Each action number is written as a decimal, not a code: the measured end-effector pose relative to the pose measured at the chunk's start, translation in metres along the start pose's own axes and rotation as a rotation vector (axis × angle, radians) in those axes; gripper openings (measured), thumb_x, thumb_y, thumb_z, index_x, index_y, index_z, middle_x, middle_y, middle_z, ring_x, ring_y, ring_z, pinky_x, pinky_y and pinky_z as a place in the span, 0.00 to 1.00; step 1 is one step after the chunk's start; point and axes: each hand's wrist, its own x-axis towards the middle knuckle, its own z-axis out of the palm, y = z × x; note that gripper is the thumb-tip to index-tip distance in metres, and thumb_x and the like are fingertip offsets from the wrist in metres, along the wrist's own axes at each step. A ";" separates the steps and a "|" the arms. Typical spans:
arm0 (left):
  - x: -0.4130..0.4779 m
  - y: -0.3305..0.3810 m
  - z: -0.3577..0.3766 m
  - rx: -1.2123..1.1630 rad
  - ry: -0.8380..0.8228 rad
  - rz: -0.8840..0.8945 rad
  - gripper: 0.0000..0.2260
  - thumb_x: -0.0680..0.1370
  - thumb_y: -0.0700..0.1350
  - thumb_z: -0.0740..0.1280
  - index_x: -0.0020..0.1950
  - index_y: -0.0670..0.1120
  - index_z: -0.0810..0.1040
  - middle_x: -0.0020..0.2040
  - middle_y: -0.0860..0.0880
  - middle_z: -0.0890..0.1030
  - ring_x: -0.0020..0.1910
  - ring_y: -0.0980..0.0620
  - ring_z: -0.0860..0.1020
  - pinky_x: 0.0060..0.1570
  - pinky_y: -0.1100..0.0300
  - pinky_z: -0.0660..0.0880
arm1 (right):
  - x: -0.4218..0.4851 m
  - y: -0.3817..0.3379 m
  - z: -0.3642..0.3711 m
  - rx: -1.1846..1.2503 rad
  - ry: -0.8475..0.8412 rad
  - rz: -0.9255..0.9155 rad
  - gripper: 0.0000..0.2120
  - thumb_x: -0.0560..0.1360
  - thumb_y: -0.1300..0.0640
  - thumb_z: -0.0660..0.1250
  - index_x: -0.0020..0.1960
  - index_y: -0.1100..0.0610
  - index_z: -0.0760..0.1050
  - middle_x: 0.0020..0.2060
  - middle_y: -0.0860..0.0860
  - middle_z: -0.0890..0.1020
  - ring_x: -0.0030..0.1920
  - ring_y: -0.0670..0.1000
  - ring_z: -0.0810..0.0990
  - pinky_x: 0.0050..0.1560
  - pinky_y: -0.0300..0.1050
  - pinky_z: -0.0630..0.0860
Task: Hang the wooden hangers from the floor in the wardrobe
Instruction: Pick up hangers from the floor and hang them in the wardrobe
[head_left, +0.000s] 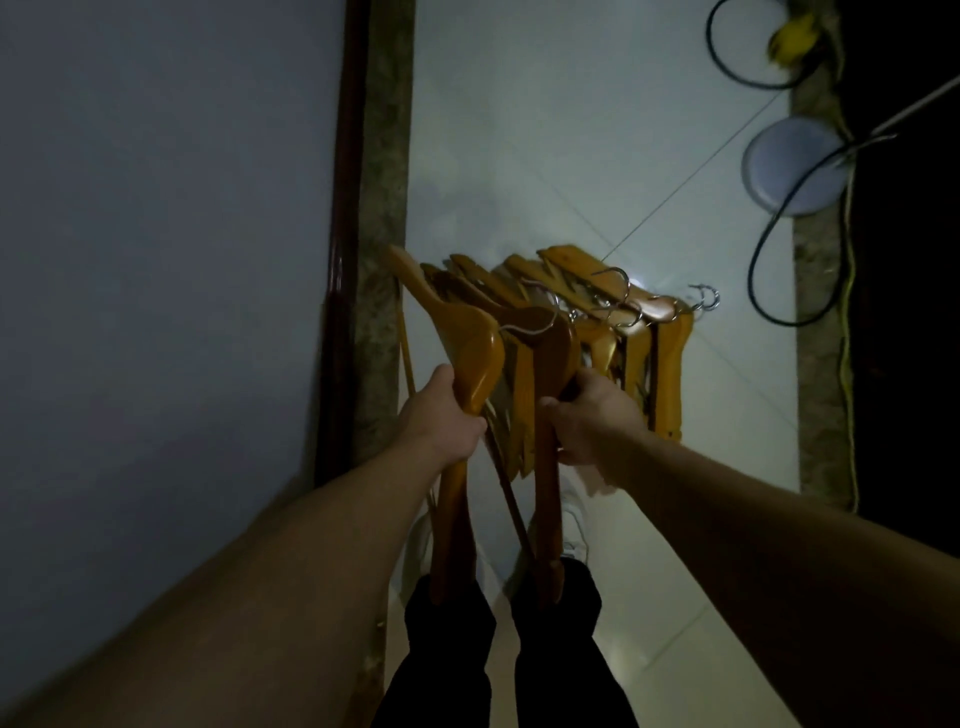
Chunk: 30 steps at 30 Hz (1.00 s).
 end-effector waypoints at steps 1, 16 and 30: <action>-0.007 0.008 -0.003 0.002 0.002 0.012 0.16 0.77 0.43 0.70 0.62 0.51 0.69 0.48 0.50 0.76 0.50 0.47 0.79 0.53 0.49 0.79 | -0.007 -0.004 -0.008 0.000 0.005 -0.017 0.13 0.80 0.55 0.65 0.64 0.51 0.71 0.52 0.53 0.82 0.48 0.56 0.84 0.50 0.56 0.83; -0.126 0.168 -0.069 -0.044 0.097 0.159 0.25 0.77 0.45 0.71 0.72 0.51 0.67 0.64 0.47 0.76 0.63 0.44 0.76 0.61 0.46 0.76 | -0.133 -0.091 -0.138 0.033 0.121 -0.178 0.13 0.79 0.53 0.66 0.62 0.53 0.71 0.51 0.52 0.83 0.48 0.54 0.84 0.50 0.56 0.83; -0.245 0.297 -0.139 -0.037 0.213 0.294 0.22 0.77 0.41 0.70 0.70 0.48 0.68 0.63 0.45 0.79 0.63 0.44 0.78 0.63 0.48 0.75 | -0.263 -0.187 -0.268 0.114 0.206 -0.300 0.07 0.77 0.58 0.67 0.55 0.53 0.73 0.46 0.55 0.82 0.45 0.57 0.85 0.48 0.57 0.84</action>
